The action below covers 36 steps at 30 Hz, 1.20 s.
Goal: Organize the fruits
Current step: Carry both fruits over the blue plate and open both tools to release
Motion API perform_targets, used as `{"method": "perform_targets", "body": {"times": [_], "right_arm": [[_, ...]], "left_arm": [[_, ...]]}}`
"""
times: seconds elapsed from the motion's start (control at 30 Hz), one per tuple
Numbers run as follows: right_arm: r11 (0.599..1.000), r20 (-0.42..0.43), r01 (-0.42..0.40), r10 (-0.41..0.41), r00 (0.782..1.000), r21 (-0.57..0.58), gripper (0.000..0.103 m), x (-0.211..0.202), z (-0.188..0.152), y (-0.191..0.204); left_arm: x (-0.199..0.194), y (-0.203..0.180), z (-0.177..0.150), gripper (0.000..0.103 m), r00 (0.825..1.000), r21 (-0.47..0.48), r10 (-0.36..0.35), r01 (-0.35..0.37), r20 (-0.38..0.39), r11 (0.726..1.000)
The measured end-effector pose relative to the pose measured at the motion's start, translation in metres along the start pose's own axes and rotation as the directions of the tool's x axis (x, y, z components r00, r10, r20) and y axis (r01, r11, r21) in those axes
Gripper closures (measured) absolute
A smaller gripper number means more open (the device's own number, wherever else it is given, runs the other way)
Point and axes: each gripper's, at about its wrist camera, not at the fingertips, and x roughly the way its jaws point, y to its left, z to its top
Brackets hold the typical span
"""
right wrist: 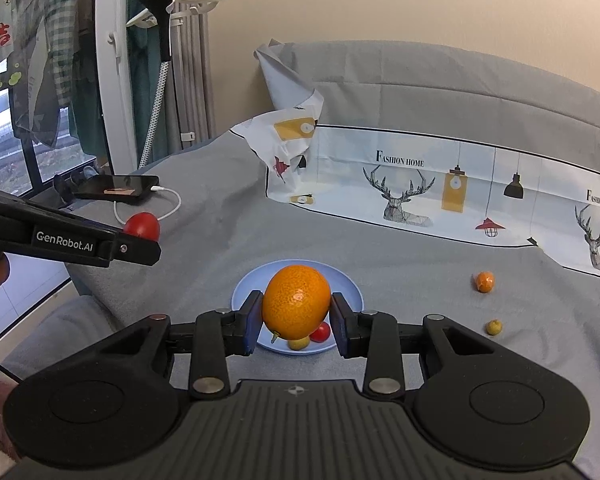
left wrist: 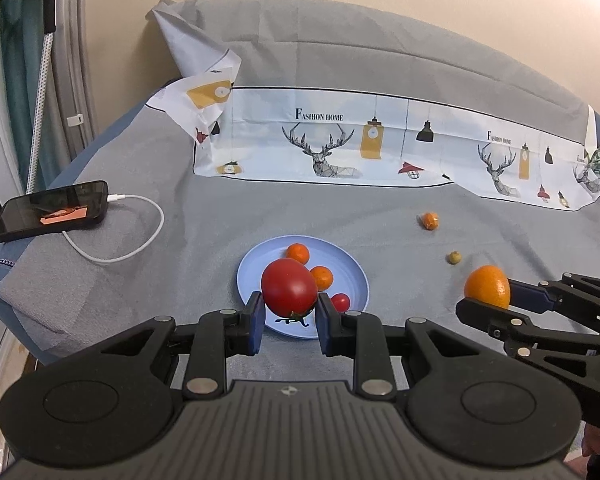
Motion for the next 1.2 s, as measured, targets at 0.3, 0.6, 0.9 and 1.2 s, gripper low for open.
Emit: {"method": "perform_targets", "body": {"times": [0.3,0.6,0.9,1.2], "right_arm": [[1.000,-0.015,0.001,-0.001,1.000,0.016,0.066,0.015,0.002,-0.005],[1.000,-0.042,-0.002,0.003,0.999,0.022,0.066,0.056,0.009,-0.014],[1.000,-0.105,-0.017,0.019,0.994,0.021,0.066,0.120,0.012,-0.022],[1.000,-0.166,-0.018,0.020,0.986,0.014,0.066,0.184,0.008,-0.033]], "left_arm": [[0.021,0.002,0.009,0.074,1.000,-0.014,0.014,-0.014,-0.019,1.000],[0.067,0.011,0.028,0.074,0.998,-0.019,0.038,-0.039,-0.053,0.999],[0.138,0.013,0.047,0.074,0.993,-0.019,0.049,-0.051,-0.111,0.999],[0.212,0.013,0.054,0.074,0.980,0.004,0.070,-0.070,-0.185,0.998]]}}
